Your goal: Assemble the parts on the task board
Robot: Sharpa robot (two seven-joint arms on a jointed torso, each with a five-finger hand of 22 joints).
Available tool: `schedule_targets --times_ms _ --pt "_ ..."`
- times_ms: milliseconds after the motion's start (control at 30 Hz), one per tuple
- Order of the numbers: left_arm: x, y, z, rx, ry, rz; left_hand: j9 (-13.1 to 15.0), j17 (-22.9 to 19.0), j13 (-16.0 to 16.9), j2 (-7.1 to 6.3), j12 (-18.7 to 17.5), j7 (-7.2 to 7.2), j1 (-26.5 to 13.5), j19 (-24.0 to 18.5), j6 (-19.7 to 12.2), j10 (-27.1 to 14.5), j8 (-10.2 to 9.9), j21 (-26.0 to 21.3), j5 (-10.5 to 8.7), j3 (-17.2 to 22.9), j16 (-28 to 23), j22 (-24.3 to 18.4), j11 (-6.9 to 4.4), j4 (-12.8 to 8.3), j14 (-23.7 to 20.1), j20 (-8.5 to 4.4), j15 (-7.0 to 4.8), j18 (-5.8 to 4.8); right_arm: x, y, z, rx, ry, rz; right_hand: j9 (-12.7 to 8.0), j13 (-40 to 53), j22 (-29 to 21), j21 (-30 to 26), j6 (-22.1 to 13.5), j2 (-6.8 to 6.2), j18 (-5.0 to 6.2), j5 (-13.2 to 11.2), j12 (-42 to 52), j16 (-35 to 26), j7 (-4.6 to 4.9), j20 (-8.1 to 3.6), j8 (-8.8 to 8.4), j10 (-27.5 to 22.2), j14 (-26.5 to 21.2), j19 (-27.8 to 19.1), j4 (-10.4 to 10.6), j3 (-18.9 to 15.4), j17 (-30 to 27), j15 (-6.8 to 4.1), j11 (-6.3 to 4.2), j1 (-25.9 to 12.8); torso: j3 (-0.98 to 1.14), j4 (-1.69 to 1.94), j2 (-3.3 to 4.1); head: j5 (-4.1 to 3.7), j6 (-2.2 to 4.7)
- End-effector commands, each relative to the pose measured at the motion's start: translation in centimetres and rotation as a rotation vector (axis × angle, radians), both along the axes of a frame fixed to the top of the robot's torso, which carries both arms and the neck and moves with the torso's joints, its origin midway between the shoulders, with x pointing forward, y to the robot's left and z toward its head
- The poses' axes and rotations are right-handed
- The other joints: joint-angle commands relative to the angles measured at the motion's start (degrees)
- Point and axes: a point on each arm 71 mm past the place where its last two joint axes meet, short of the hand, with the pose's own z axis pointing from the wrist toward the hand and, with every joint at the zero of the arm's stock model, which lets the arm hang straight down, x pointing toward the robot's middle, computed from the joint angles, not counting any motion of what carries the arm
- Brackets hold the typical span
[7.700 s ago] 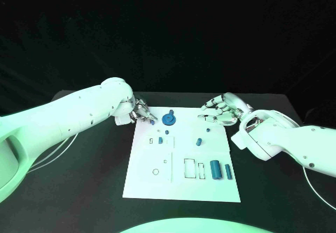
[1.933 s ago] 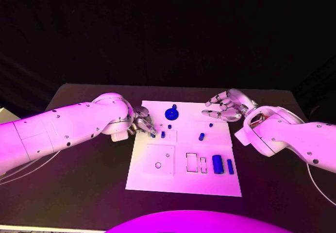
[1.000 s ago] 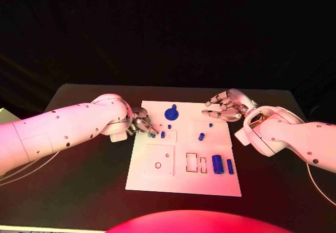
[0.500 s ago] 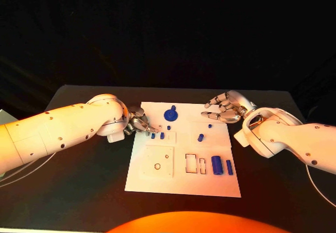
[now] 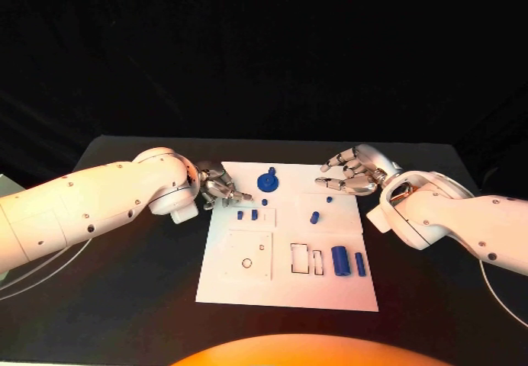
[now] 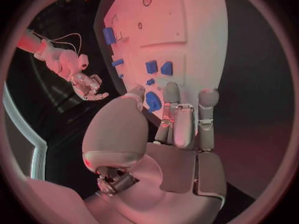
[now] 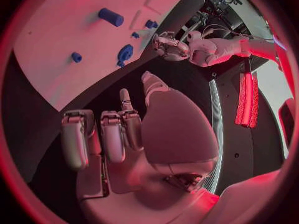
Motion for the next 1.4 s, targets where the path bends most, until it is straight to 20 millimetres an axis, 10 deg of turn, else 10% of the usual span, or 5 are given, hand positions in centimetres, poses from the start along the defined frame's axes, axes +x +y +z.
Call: schedule_targets --times_ms 33,133,400,1400 --pt "0.6 -1.0 1.9 -0.197 -0.231 -0.015 -2.3 -13.2 -2.7 -0.98 -2.6 2.18 8.4 -7.1 -3.3 -5.8 -2.2 -7.0 0.19 4.1 -7.9 -7.7 2.09 -0.2 -8.6 1.76 1.87 1.49 0.0 0.0 0.0 0.001 -0.009 0.009 0.0 10.8 12.8 -0.3 0.2 0.00 0.17 0.2 -0.3 -0.4 -0.13 -0.30 0.38 1.7 5.4 4.3 0.1 0.1 12.4 -0.40 -0.24 -0.4 0.02 0.06 -0.05 -0.12 0.20" --pt "0.6 -1.6 2.8 -0.243 -0.373 -0.066 -5.4 -26.9 -7.4 -3.91 -7.1 3.06 15.1 -10.0 -5.1 -10.8 -4.9 -12.1 0.02 12.4 -18.3 -10.6 3.27 -1.0 -19.7 3.14 3.25 1.63 0.0 -0.1 0.0 0.001 -0.010 0.008 0.0 10.7 12.7 -0.4 0.2 0.01 0.21 0.2 -0.4 -0.4 -0.13 -0.30 0.38 1.7 5.3 4.2 0.1 0.1 12.3 -0.40 -0.24 -0.4 0.04 0.08 -0.09 -0.17 0.33" --pt "-0.3 -3.9 2.8 -0.204 -0.633 -0.280 -9.1 -29.7 -13.6 -8.14 -11.6 3.19 15.3 -9.0 -5.5 -14.5 -6.4 -13.8 -0.20 19.4 -18.7 -11.8 4.06 -2.5 -19.7 3.64 3.66 1.63 0.0 -0.1 0.0 0.004 -0.017 0.009 0.0 9.5 11.7 -2.4 0.0 0.12 0.66 0.3 -2.1 -1.1 -0.12 -0.31 0.38 0.4 5.0 3.3 0.0 0.4 10.9 -0.41 -0.24 -0.1 -0.02 -0.07 0.06 -0.22 0.69" --pt "-0.1 -7.0 -1.1 0.123 -0.452 -0.462 -13.5 -20.7 -17.9 -9.40 -11.2 2.09 12.0 -6.5 1.9 -12.8 -9.9 -10.1 -0.41 21.1 -6.2 -9.5 3.65 -4.3 -12.3 3.42 3.33 1.66 0.0 0.2 0.0 0.008 -0.021 0.014 0.0 9.2 11.4 -2.9 -0.1 0.16 0.77 0.4 -2.5 -1.2 -0.11 -0.32 0.41 0.1 4.9 3.1 -0.1 0.6 10.7 -0.42 -0.25 0.1 0.00 -0.09 0.12 -0.52 0.40"
